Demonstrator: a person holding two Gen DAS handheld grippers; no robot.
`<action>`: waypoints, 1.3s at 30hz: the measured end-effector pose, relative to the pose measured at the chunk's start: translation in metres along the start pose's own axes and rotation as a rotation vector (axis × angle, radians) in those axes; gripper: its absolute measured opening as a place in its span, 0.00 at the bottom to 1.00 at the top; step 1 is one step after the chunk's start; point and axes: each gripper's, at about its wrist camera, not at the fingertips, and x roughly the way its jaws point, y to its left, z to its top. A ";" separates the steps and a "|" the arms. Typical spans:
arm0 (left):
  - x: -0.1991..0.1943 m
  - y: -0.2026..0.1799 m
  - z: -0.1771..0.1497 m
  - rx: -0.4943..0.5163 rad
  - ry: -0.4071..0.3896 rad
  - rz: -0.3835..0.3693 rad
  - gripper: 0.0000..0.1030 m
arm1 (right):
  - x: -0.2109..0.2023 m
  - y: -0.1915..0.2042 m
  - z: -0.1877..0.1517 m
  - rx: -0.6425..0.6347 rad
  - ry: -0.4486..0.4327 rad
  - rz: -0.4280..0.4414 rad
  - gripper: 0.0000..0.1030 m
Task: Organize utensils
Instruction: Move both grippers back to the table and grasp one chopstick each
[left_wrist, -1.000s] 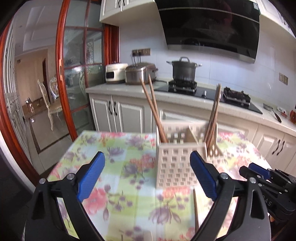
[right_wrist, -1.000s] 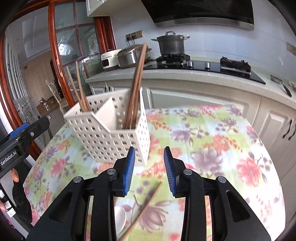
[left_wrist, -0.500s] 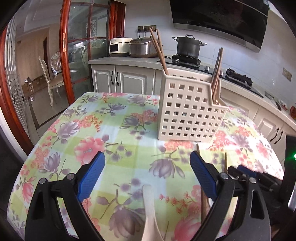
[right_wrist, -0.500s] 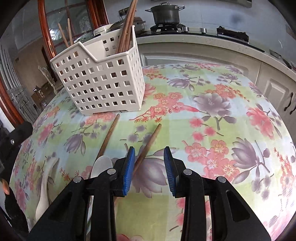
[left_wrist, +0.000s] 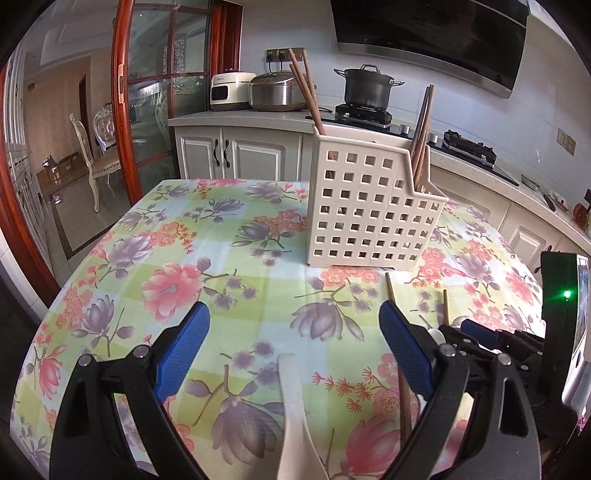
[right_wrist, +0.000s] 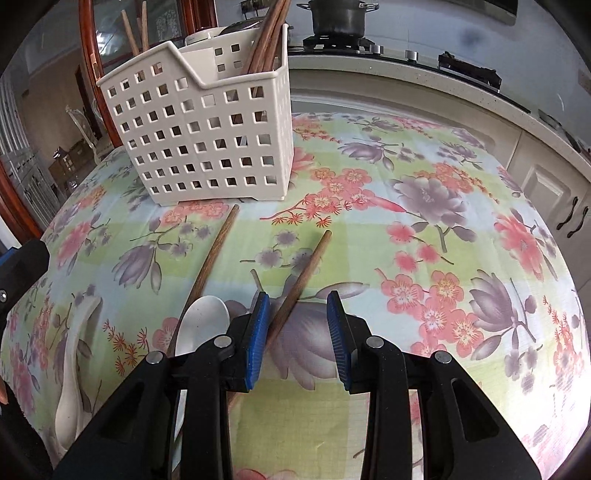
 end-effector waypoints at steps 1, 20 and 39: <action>0.000 0.001 0.000 -0.002 0.002 -0.001 0.87 | 0.000 0.000 -0.001 -0.005 0.001 -0.003 0.31; 0.063 -0.049 0.002 0.095 0.213 -0.063 0.69 | -0.010 -0.050 -0.010 0.067 0.009 0.097 0.06; 0.114 -0.094 0.009 0.211 0.338 -0.086 0.30 | -0.010 -0.055 -0.010 0.092 0.007 0.133 0.06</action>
